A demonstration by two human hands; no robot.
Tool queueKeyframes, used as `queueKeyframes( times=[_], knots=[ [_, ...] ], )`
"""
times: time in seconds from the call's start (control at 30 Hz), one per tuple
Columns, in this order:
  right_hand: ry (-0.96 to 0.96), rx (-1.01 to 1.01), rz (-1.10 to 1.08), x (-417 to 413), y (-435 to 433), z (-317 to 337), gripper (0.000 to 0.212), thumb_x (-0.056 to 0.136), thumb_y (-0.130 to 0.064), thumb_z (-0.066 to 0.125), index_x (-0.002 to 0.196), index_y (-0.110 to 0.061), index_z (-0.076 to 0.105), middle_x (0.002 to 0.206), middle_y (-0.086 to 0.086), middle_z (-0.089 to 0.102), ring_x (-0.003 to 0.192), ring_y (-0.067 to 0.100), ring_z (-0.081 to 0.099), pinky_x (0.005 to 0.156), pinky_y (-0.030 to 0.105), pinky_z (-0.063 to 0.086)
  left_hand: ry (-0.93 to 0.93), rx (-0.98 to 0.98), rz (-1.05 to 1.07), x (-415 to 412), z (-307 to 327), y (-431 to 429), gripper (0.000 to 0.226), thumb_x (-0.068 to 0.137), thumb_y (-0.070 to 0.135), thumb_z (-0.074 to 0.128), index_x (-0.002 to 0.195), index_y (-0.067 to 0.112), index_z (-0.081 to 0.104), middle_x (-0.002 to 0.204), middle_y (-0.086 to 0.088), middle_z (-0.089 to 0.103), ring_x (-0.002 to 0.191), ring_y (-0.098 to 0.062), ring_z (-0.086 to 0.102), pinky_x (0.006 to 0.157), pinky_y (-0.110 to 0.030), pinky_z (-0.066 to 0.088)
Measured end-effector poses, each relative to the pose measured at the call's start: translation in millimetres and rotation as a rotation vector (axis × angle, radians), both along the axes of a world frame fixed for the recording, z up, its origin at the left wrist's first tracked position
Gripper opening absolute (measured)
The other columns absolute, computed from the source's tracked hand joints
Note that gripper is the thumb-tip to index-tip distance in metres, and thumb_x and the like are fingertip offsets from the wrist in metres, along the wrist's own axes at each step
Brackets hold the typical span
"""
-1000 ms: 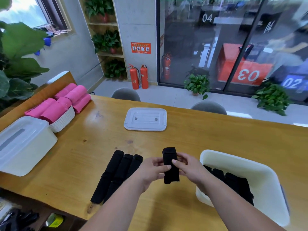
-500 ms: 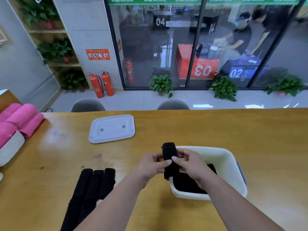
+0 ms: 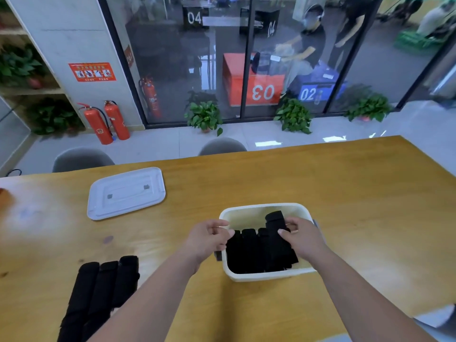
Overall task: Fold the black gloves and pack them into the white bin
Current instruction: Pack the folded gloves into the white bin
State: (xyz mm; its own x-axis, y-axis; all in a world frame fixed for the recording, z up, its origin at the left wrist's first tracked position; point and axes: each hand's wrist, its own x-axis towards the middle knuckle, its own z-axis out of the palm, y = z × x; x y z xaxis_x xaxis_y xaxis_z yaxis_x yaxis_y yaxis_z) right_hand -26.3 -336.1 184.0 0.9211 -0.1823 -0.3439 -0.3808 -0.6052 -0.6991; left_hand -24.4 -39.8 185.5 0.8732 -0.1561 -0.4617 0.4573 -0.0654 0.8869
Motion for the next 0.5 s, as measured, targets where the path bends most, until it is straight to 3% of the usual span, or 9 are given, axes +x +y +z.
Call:
queueKeyframes(
  times=[0.07,0.13,0.17,0.23,0.27,0.33,0.4,0.5],
  knots=[
    [-0.037,-0.27,0.058,2,-3,-3,0.03,0.097,-0.033,0.071,0.127,-0.03,0.068,0.118,-0.01,0.074,0.11,0.011,0.069,0.101,0.026,0.044,0.004,-0.015,0.007,-1,-1,0,0.041,0.086,0.028,0.088,0.122,0.021,0.072,0.089,-0.001,0.07,0.074,-0.016,0.065,0.085,-0.034,0.06],
    [-0.059,-0.489,0.102,5,-1,-7,0.025,0.1,-0.03,0.068,0.124,-0.027,0.068,0.113,-0.007,0.074,0.102,0.014,0.07,0.104,0.029,0.043,0.003,-0.027,0.008,-2,1,-1,0.038,0.088,0.025,0.087,0.122,0.019,0.071,0.089,-0.001,0.07,0.073,-0.016,0.064,0.084,-0.033,0.058],
    [-0.05,-0.574,0.117,6,0,-11,0.02,0.1,-0.029,0.067,0.12,-0.027,0.068,0.106,-0.006,0.074,0.091,0.016,0.068,0.101,0.03,0.047,-0.001,-0.03,0.003,-3,3,-1,0.037,0.09,0.023,0.086,0.122,0.019,0.07,0.089,-0.002,0.069,0.071,-0.016,0.063,0.082,-0.032,0.057],
    [0.02,-0.686,0.121,9,1,-20,0.005,0.1,-0.026,0.066,0.104,-0.023,0.066,0.089,-0.007,0.067,0.072,0.013,0.061,0.077,0.029,0.056,-0.008,-0.035,-0.004,-3,3,0,0.037,0.09,0.023,0.085,0.123,0.018,0.07,0.092,-0.008,0.071,0.072,-0.016,0.062,0.082,-0.033,0.057],
    [0.061,-0.709,0.112,10,1,-24,0.006,0.1,-0.023,0.066,0.094,-0.023,0.064,0.081,-0.007,0.064,0.066,0.011,0.06,0.065,0.028,0.055,-0.009,-0.034,-0.003,-3,3,0,0.038,0.089,0.023,0.086,0.123,0.019,0.07,0.098,-0.014,0.073,0.074,-0.018,0.064,0.085,-0.035,0.059],
    [0.103,-0.705,0.111,13,3,-32,0.016,0.099,-0.019,0.065,0.084,-0.022,0.061,0.073,-0.005,0.062,0.063,0.011,0.061,0.055,0.027,0.052,-0.01,-0.029,0.005,-3,2,1,0.039,0.087,0.025,0.087,0.122,0.02,0.071,0.11,-0.018,0.075,0.078,-0.019,0.067,0.092,-0.039,0.061],
    [0.118,-0.669,0.116,14,3,-36,0.006,0.1,-0.025,0.064,0.095,-0.022,0.064,0.075,-0.004,0.064,0.068,0.014,0.063,0.061,0.031,0.057,-0.007,-0.035,0.011,-4,1,2,0.04,0.086,0.026,0.088,0.123,0.022,0.071,0.113,-0.017,0.075,0.081,-0.019,0.07,0.095,-0.041,0.062],
    [0.138,-0.591,0.1,17,1,-39,0.021,0.101,-0.031,0.064,0.12,-0.021,0.065,0.086,-0.001,0.068,0.076,0.018,0.065,0.07,0.036,0.061,-0.006,-0.049,0.012,-5,0,4,0.043,0.085,0.025,0.088,0.124,0.021,0.07,0.112,-0.017,0.076,0.082,-0.019,0.07,0.096,-0.041,0.062]
  ],
)
